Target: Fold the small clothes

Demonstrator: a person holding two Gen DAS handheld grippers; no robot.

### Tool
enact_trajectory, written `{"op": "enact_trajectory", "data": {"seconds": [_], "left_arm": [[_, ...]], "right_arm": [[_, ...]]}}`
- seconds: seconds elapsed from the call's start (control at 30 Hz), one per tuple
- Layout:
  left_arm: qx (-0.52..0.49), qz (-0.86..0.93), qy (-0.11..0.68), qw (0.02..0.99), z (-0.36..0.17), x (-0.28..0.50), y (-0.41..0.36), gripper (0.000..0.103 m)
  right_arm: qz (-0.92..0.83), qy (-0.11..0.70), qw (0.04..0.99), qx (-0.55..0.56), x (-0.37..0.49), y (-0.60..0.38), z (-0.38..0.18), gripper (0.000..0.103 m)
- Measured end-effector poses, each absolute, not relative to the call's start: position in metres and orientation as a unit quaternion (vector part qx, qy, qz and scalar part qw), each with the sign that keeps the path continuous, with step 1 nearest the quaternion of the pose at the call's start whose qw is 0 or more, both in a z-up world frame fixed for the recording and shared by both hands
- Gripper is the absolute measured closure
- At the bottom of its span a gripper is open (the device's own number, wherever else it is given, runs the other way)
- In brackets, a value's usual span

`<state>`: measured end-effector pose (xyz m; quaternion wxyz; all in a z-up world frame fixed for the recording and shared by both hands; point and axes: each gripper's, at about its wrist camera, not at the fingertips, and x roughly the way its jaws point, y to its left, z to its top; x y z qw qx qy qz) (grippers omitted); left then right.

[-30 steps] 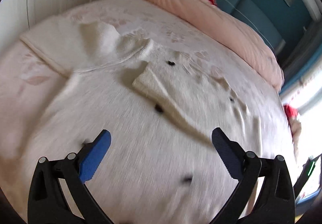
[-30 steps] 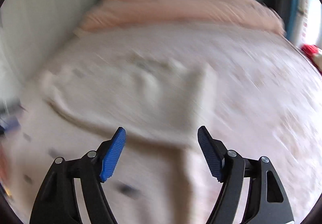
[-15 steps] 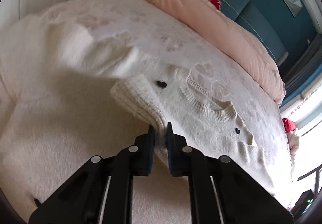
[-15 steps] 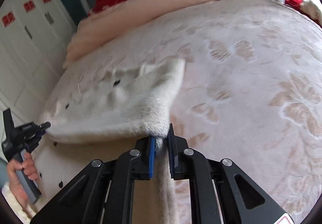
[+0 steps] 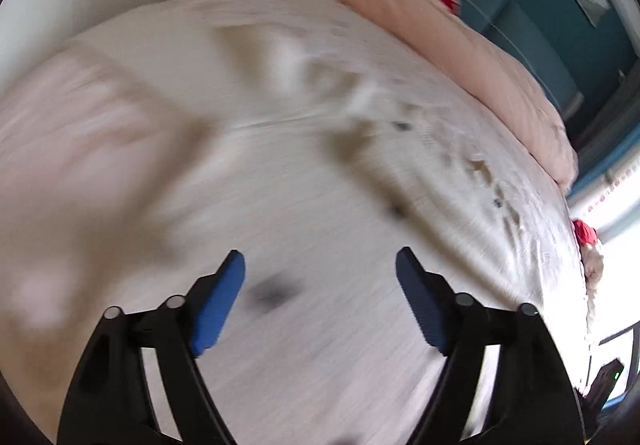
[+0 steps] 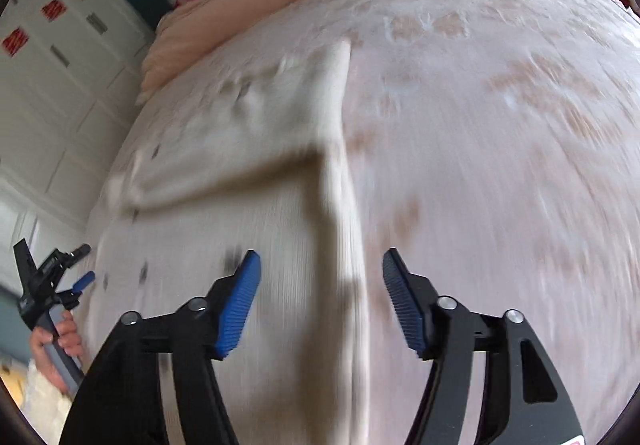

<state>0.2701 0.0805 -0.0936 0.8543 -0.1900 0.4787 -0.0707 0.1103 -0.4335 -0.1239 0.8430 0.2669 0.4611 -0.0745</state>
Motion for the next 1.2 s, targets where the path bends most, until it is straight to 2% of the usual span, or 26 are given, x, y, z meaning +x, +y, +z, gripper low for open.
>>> {"op": "enact_trajectory", "data": {"seconds": [0.17,0.3,0.33,0.37,0.4,0.43,0.47,0.5,0.53,0.63,0.73,0.93,1.0,1.07,1.1,1.13,1.17,1.2], "left_arm": [[-0.229,0.019,0.522,0.821,-0.117,0.192,0.18,0.021],[-0.23,-0.028,0.522,0.821,-0.117,0.168,0.172,0.022],[-0.23,-0.055,0.533,0.812,-0.121,0.169,0.16,0.027],[-0.215,-0.058,0.538,0.813,-0.122,0.171,0.149,0.03],[-0.188,-0.044,0.539,0.82,-0.122,0.172,0.139,0.042],[-0.165,-0.036,0.54,0.825,-0.121,0.175,0.13,0.064],[-0.158,-0.041,0.548,0.821,-0.121,0.181,0.124,0.079],[-0.173,-0.055,0.556,0.811,-0.121,0.184,0.123,0.091],[-0.198,-0.066,0.56,0.802,-0.115,0.185,0.123,0.092],[-0.16,-0.099,0.539,0.821,-0.085,0.166,0.11,0.093],[-0.149,-0.131,0.55,0.811,-0.077,0.145,0.1,0.093],[-0.129,-0.138,0.607,0.772,-0.118,0.107,0.089,0.092],[-0.14,-0.134,0.61,0.768,-0.13,0.102,0.093,0.089],[-0.17,-0.135,0.594,0.774,-0.119,0.109,0.103,0.086],[-0.19,-0.134,0.578,0.782,-0.108,0.118,0.11,0.086],[-0.202,-0.132,0.565,0.789,-0.1,0.13,0.117,0.079],[-0.218,-0.124,0.543,0.802,-0.086,0.148,0.127,0.072],[-0.227,-0.113,0.524,0.813,-0.077,0.161,0.134,0.057]], "right_arm": [[-0.052,0.505,0.811,0.29,0.027,-0.4,-0.147,0.037],[-0.049,0.486,0.821,0.296,0.014,-0.381,-0.148,0.035],[-0.044,0.484,0.822,0.298,0.017,-0.377,-0.148,0.037],[-0.044,0.483,0.824,0.292,0.025,-0.374,-0.149,0.048],[-0.051,0.486,0.826,0.282,0.029,-0.37,-0.149,0.089],[-0.051,0.492,0.823,0.28,0.037,-0.37,-0.15,0.093],[-0.048,0.492,0.819,0.29,0.042,-0.373,-0.149,0.094],[-0.057,0.485,0.821,0.297,0.043,-0.378,-0.143,0.095],[-0.06,0.478,0.826,0.293,0.04,-0.38,-0.134,0.095],[-0.074,0.465,0.844,0.255,0.018,-0.389,-0.099,0.096],[-0.093,0.475,0.844,0.231,-0.011,-0.4,-0.085,0.096],[-0.116,0.539,0.806,0.216,-0.068,-0.403,-0.114,0.095],[-0.105,0.564,0.794,0.202,-0.07,-0.391,-0.128,0.092],[-0.116,0.571,0.792,0.181,-0.067,-0.383,-0.127,0.083],[-0.131,0.568,0.795,0.166,-0.064,-0.382,-0.122,0.074],[-0.142,0.563,0.799,0.158,-0.062,-0.382,-0.118,0.069],[-0.154,0.556,0.803,0.149,-0.059,-0.383,-0.111,0.06],[-0.168,0.545,0.809,0.142,-0.054,-0.385,-0.102,0.054]]}}
